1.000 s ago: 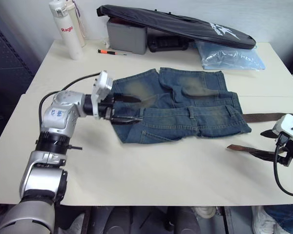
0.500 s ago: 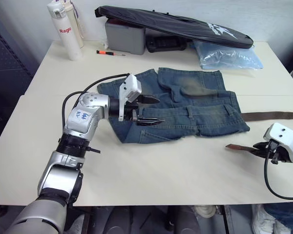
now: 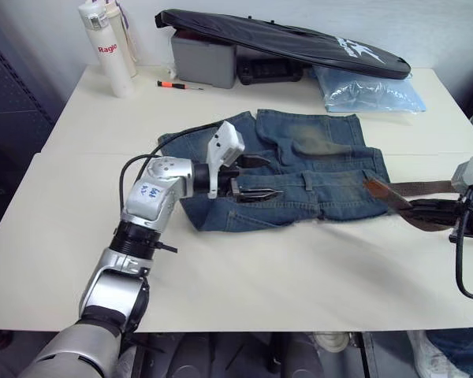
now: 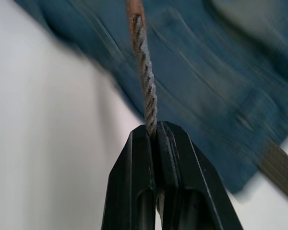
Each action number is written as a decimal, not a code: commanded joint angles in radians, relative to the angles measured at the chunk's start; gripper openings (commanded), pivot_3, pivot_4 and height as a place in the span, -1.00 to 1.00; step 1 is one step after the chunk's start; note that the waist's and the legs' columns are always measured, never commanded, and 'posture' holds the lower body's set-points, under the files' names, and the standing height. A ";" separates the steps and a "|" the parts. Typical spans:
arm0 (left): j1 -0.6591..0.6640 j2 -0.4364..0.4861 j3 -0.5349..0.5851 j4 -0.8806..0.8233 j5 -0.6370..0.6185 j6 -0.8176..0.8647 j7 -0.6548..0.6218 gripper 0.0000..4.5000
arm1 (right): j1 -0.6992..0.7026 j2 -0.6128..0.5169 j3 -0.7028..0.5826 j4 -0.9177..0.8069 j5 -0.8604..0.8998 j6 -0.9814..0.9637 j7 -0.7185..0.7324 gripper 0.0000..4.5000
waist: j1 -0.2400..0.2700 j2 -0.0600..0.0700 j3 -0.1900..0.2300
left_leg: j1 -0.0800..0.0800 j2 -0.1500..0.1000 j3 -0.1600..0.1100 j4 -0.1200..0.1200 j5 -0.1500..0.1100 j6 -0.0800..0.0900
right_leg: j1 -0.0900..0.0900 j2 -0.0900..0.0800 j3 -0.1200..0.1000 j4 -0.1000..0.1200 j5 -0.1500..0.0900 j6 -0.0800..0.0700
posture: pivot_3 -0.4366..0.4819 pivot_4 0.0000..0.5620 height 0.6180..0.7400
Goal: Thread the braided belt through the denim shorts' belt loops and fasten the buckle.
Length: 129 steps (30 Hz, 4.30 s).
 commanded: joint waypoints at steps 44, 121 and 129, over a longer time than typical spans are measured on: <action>-0.091 -0.356 0.170 0.006 -0.315 0.315 0.213 -1.00 | 0.527 0.593 -0.411 -0.614 0.971 0.080 -0.864 0.99 | 0.024 0.000 0.000 | 0.000 0.000 0.001 0.002 -0.002 0.003 | 0.001 0.000 0.002 -0.001 0.002 0.000 | -0.05 -0.47 1.00; -0.432 -0.462 -0.362 0.944 0.462 -0.526 0.322 0.99 | 0.381 0.720 -0.194 -0.427 0.538 -0.417 -1.322 -1.00 | 0.022 0.002 -0.001 | -0.011 0.000 0.019 -0.001 -0.005 0.009 | -0.020 0.002 0.019 -0.007 0.006 0.005 | -0.05 -0.47 1.00; -0.435 -0.506 -0.357 1.091 0.565 -0.594 0.385 0.25 | 0.431 0.686 -0.236 -0.485 0.558 -0.397 -1.337 -1.00 | 0.025 0.002 -0.001 | -0.013 0.000 0.019 0.002 -0.007 0.012 | -0.020 0.002 0.019 -0.010 0.011 0.006 | -0.05 -0.47 1.00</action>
